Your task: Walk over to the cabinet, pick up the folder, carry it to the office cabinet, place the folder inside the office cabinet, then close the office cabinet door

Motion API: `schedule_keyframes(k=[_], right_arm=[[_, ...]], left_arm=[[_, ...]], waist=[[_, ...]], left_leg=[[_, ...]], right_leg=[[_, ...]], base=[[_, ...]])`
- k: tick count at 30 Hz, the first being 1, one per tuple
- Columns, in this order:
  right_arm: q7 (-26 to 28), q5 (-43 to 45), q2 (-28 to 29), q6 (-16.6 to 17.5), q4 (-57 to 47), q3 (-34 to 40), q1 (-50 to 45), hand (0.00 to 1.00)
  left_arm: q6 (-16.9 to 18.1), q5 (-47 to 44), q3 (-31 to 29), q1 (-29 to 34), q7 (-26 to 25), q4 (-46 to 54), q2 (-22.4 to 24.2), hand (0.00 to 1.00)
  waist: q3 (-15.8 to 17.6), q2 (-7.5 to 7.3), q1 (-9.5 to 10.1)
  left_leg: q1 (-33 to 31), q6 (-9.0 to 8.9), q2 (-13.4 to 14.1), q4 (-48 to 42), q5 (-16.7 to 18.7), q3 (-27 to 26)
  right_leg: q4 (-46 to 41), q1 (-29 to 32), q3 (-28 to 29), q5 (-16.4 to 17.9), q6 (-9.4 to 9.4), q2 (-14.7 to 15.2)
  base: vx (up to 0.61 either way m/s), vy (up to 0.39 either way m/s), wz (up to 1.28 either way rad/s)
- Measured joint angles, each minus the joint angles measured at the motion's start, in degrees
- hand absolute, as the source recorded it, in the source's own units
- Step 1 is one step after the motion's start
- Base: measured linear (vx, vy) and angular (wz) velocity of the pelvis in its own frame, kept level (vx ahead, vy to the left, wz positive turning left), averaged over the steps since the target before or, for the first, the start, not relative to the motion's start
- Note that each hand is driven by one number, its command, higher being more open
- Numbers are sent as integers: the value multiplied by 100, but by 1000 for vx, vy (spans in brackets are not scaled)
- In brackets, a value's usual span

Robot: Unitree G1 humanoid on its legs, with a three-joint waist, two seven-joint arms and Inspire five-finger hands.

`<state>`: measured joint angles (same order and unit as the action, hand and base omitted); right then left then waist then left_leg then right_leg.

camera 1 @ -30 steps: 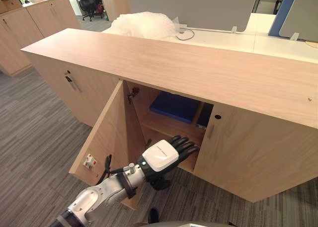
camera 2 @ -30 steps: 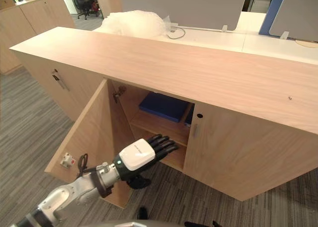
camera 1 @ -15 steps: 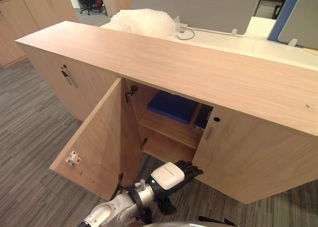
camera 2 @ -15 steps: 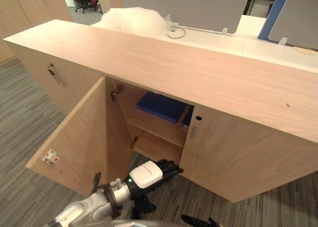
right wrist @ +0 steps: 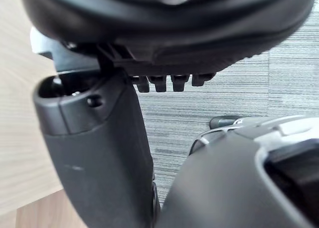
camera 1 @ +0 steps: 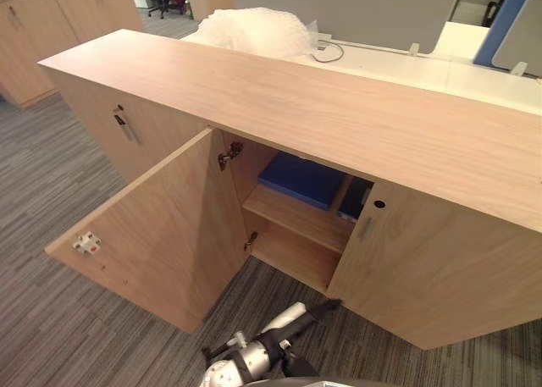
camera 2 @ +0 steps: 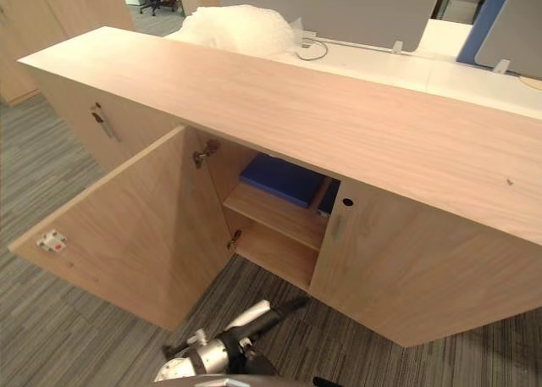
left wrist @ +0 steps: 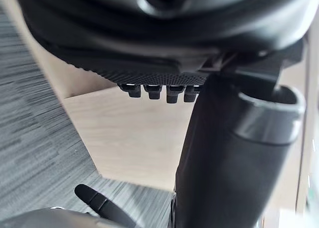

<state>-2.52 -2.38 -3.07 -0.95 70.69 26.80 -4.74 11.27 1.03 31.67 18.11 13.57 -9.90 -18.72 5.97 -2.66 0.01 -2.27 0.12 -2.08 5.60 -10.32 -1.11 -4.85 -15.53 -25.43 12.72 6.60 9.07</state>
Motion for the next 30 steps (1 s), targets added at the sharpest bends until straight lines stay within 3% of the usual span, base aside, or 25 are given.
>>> schedule_keyframes(k=[2,6,8,11,14,16,19,24,30], right_arm=[[19,0,16,-5,-4,-1,21,100],[128,-24,-14,-18,-12,3,35,100],[174,-42,-34,-36,-19,17,22,100],[212,-42,15,-55,-135,149,-71,100],[238,-64,85,-72,-195,342,-89,100],[265,-212,110,-96,-245,374,-88,100],[337,-230,117,-122,-241,554,48,100],[466,-262,77,-119,-248,566,252,100],[522,-430,9,-139,-245,429,280,100]], left_arm=[[-284,-596,-680,155,-7,-451,147,100],[-640,-963,-1860,213,14,-1388,560,100],[-824,-1232,-2909,172,-120,-2201,959,100],[-964,-1501,-4271,134,-454,-2953,1259,100],[-1064,-1681,-5249,134,-754,-3296,1320,100],[-1070,-1685,-5844,108,-886,-3386,1351,100],[-1083,-1682,-6714,-95,-1062,-3529,1342,100],[-1084,-1676,-7367,-433,-1355,-3374,929,100],[-1084,-1609,-7932,-946,-1490,-3229,-264,100]], waist=[[-8,7,110],[29,90,131],[53,107,175],[81,59,301],[125,-6,328],[153,-41,451],[180,-11,549],[188,255,565],[150,281,589]], left_leg=[[4,2,10,2,-3,33],[-32,-31,5,4,-3,156],[-96,-30,-22,4,-12,222],[-101,-20,-87,3,-21,238],[-114,2,-188,3,-16,319],[-149,55,-263,3,14,319],[-130,136,-324,3,67,325],[26,216,-195,2,165,328],[101,275,-159,2,260,213]], right_leg=[[0,-16,-15,0,0,-35],[12,-49,-143,1,-1,-49],[86,-62,-256,5,-6,-64],[127,-109,-332,11,6,-34],[178,-172,-465,3,67,31],[201,-169,-480,-37,136,92],[174,-180,-449,-164,124,125],[-49,-176,-332,-493,-243,42],[-246,-112,-107,-610,-406,72]], base=[[-13,-8,5],[-53,1,16],[-71,20,21],[-39,24,12],[2,20,21],[45,45,6],[54,48,3],[28,74,-3],[29,56,-10]])
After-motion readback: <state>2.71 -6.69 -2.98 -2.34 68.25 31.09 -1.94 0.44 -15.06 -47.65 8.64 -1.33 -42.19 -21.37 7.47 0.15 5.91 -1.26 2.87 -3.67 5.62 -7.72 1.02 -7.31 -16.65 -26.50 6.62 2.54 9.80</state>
